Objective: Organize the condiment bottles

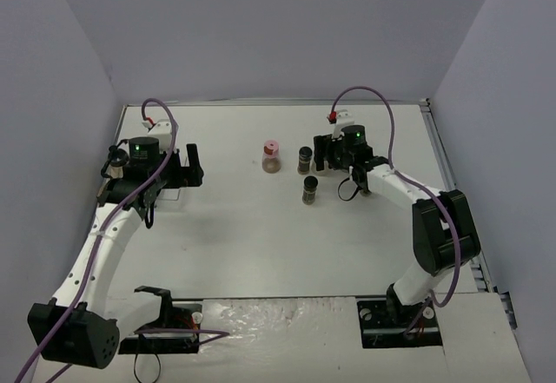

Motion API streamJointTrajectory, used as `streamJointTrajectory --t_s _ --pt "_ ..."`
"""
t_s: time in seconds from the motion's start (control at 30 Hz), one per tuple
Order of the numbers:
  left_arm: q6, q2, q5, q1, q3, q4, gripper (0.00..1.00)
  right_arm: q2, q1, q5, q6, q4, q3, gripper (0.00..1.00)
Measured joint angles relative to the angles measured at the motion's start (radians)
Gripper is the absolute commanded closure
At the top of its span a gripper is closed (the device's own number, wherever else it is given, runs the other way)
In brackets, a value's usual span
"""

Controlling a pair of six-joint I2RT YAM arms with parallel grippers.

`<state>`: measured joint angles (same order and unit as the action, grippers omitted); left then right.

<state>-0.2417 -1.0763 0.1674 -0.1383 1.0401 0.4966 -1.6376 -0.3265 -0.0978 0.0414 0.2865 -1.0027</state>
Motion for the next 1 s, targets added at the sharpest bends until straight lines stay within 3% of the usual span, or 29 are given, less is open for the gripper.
streamJointTrajectory --t_s 0.27,0.43,0.8,1.0 --pt "0.004 -0.001 -0.003 0.000 0.000 0.001 0.03 -0.076 0.011 -0.017 -0.019 0.071 -0.039 0.22" --pt "0.004 -0.003 -0.004 0.000 0.000 0.001 0.03 -0.117 0.025 -0.039 -0.028 0.095 -0.044 0.30" --pt "0.004 -0.014 -0.004 0.000 0.000 0.001 0.03 -0.123 0.038 -0.057 -0.077 0.104 -0.043 0.83" --pt "0.004 -0.015 -0.004 0.000 0.000 0.001 0.03 0.025 0.022 -0.024 -0.116 -0.005 -0.043 0.96"
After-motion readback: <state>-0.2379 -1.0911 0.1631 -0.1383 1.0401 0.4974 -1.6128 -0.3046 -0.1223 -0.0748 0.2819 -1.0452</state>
